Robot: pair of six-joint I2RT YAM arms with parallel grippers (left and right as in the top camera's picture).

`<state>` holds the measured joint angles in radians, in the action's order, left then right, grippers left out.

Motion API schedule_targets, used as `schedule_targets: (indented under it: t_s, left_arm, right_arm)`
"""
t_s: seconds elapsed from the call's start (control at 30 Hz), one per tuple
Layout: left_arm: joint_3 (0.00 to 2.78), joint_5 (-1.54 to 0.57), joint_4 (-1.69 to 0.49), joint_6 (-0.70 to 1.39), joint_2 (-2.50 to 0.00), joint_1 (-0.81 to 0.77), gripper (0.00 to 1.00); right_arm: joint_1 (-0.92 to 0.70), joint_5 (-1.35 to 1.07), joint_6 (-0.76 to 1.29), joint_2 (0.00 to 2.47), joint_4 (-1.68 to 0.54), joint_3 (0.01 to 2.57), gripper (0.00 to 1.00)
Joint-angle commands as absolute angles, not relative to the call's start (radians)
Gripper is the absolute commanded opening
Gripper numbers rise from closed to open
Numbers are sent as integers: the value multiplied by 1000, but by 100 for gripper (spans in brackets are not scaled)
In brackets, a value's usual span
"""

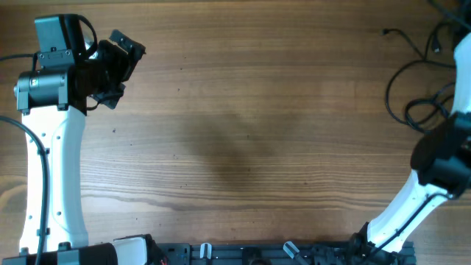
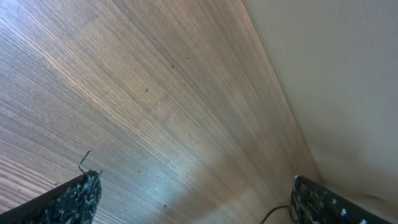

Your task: Untangle cables

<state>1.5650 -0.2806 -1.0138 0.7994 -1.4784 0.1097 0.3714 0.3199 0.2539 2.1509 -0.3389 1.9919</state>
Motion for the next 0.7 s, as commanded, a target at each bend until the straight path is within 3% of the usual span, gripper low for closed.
schedule_targets:
  t_s: [0.0,0.07,0.13,0.23,0.33,0.57,0.67]
  left_arm:
    - [1571,-268,-1011,804,-1481,113,100]
    - [1571,-268,-1011,804,-1481,113,100]
    - [1571,-268,-1011,804,-1481,113,100]
    - [1571,-268,-1011,804,-1481,113,100]
    - [1571,-268,-1011,804,-1481,113,100]
    - [1571,-268,-1011,804,-1481,113,100]
    - [1571,-268,-1011,804,-1481,113,100]
  right_arm:
    - [374,223,269,2201,-506,1988,20]
    - [373,181,269,2204,-604,1988,41]
    - [373,165,262,2203,-650,1988,76]
    - [373,89,262,2195,-709,1988,100]
    - [374,-107,224,2123,-709,1990,100]
    - [370,-250,213,1874,-804,1990,100]
    - [339,-379,117,1797,-891,1990,100]
